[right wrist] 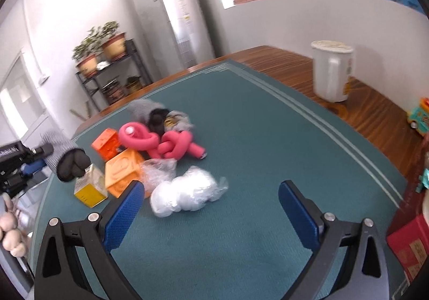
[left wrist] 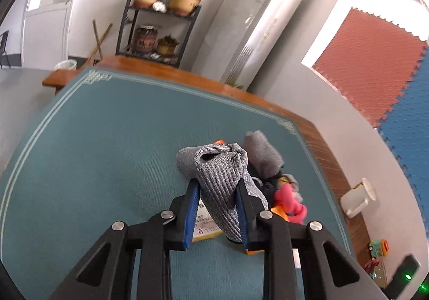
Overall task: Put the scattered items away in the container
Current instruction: 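Grasp the grey sock with the left tool while the right tool grasps the white plastic bag, then carry the white bag to the tin tray and open the right tool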
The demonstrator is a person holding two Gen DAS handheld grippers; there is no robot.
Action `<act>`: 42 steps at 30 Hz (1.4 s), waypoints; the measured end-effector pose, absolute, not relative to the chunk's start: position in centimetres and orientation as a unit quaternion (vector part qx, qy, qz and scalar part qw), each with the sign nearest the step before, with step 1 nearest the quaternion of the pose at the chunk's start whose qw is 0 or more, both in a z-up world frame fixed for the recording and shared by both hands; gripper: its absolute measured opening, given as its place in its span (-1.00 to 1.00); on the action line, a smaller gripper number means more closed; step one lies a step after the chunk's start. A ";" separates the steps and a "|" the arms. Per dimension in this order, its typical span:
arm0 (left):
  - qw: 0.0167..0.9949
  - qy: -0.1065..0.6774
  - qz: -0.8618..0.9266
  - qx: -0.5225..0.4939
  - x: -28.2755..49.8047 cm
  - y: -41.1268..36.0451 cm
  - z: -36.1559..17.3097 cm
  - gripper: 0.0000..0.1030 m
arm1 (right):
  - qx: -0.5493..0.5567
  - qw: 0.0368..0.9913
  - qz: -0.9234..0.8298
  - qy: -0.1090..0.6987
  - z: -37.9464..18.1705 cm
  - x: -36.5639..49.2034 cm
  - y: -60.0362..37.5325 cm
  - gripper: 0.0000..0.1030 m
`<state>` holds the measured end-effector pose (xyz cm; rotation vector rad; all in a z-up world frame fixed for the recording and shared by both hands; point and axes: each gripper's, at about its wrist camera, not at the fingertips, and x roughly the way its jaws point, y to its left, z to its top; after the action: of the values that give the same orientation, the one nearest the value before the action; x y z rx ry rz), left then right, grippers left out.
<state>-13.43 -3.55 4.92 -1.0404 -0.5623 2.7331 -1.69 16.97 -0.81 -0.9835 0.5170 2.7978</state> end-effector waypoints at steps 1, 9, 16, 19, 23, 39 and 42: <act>0.083 -0.185 0.917 -0.344 -13.1 -3.5 5.3 -0.46 | -0.330 0.054 0.927 0.172 -1.0 -1.9 16.8 0.96; 0.106 -0.184 0.916 -0.339 -12.5 -3.1 6.4 -0.46 | -0.376 0.029 0.910 0.169 -3.5 -5.0 15.3 0.96; 0.116 -0.189 0.913 -0.341 -12.4 -3.3 6.7 -0.46 | -0.405 0.062 0.901 0.145 -4.9 -7.1 15.0 0.51; 0.117 -0.190 0.911 -0.346 -12.5 -3.2 6.6 -0.46 | -0.408 0.069 0.902 0.125 -4.8 -7.1 14.5 -0.16; 0.124 -0.185 0.911 -0.348 -12.3 -2.5 6.6 -0.46 | -0.402 0.063 0.902 0.145 -4.9 -6.4 15.8 -0.52; 0.164 -0.170 0.910 -0.341 -10.7 -0.1 7.6 -0.46 | -0.267 0.140 0.944 0.132 2.6 6.8 18.2 -0.55; 0.173 -0.164 0.910 -0.339 -10.1 0.5 7.8 -0.46 | -0.255 0.198 0.936 0.141 3.8 10.8 21.5 -0.55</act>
<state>-10.15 0.55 7.81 -0.9616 -0.4656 2.5813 10.84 21.52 3.82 -0.7122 0.3947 2.6190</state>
